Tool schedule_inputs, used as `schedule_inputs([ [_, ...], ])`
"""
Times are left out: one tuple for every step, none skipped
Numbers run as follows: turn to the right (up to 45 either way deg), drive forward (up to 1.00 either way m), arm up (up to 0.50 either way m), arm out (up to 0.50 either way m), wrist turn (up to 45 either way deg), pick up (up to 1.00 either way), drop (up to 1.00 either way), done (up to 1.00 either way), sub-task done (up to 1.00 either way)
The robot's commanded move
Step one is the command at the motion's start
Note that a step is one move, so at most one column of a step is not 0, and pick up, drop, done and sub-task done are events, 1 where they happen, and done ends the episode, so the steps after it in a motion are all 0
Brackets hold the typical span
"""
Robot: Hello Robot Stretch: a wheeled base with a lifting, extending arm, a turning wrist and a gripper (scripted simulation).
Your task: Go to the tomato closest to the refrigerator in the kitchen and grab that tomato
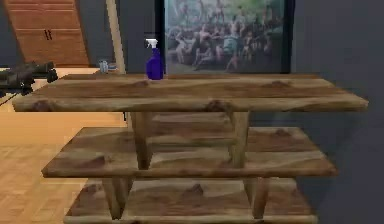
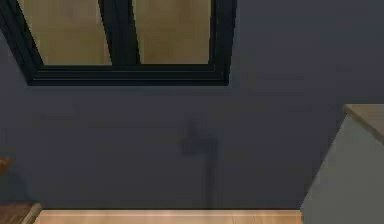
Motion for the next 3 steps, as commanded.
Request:
schedule_inputs([
  [-45.0, 0.00, 0.00, 0.00, 0.0, 0.00, 0.00, 0.00, 0.00],
  [-45.0, 0.00, 0.00, 0.00, 0.0, 0.00, 0.00, 0.00, 0.00],
  [-27.0, 0.00, 0.00, 0.00, 0.0, 0.00, 0.00, 0.00, 0.00],
])
